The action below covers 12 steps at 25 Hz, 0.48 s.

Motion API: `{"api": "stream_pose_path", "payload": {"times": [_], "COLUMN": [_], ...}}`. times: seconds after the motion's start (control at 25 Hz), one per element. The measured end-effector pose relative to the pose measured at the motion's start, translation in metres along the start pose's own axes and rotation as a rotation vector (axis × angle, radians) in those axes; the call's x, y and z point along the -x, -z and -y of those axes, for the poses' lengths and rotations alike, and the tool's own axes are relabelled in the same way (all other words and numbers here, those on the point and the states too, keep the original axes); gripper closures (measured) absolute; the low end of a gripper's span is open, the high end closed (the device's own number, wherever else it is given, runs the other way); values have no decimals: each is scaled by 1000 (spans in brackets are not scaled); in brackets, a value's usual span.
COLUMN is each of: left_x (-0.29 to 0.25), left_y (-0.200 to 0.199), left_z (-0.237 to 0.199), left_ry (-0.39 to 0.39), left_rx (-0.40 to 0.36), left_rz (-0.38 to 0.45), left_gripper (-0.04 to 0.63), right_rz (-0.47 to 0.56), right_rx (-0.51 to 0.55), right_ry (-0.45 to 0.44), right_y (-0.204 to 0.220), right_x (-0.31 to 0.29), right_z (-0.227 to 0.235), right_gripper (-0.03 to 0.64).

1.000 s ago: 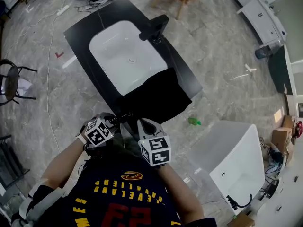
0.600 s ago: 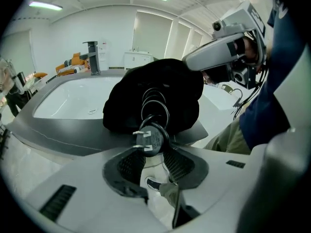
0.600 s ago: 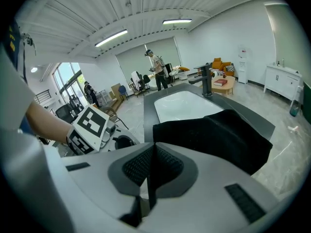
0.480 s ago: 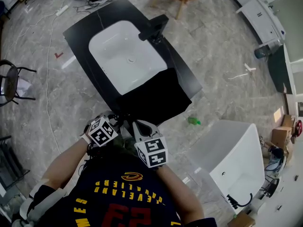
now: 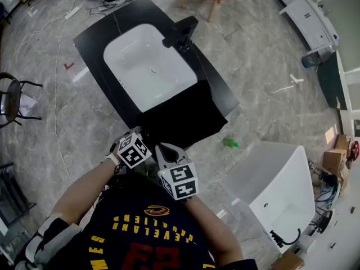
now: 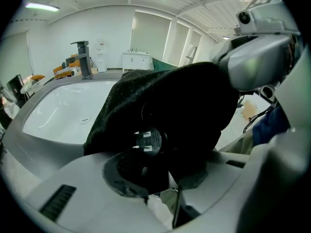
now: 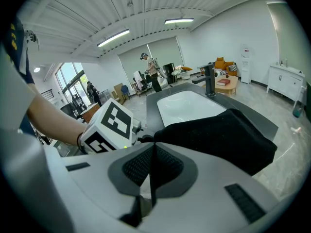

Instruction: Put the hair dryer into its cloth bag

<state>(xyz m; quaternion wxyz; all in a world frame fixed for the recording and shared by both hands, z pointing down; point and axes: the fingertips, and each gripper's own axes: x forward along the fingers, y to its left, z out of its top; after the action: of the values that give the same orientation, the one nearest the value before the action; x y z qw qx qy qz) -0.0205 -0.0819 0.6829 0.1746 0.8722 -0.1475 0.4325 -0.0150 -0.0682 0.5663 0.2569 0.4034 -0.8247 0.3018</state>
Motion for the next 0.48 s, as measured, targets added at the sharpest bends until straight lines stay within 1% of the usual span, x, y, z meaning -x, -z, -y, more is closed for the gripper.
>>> {"api": "stream_pose_path", "payload": {"times": [0.16,0.36,0.48], "left_x": [-6,-14,-17], "left_y": [-7,-12,-15], "left_z": [0,1,2], "left_ry": [3,6,16], "left_rx": [18,14,21], "left_rz": [7,11,28], "left_gripper": [477,476,474], "right_rz": [-1,-1,-3], "right_rx": [-3,-13,-18], "right_ry": [-2,5,4], "right_y": [3,4,4], "right_x": [1,2,2], "right_z": [-1,4,6], "right_gripper": [603,603,603]}}
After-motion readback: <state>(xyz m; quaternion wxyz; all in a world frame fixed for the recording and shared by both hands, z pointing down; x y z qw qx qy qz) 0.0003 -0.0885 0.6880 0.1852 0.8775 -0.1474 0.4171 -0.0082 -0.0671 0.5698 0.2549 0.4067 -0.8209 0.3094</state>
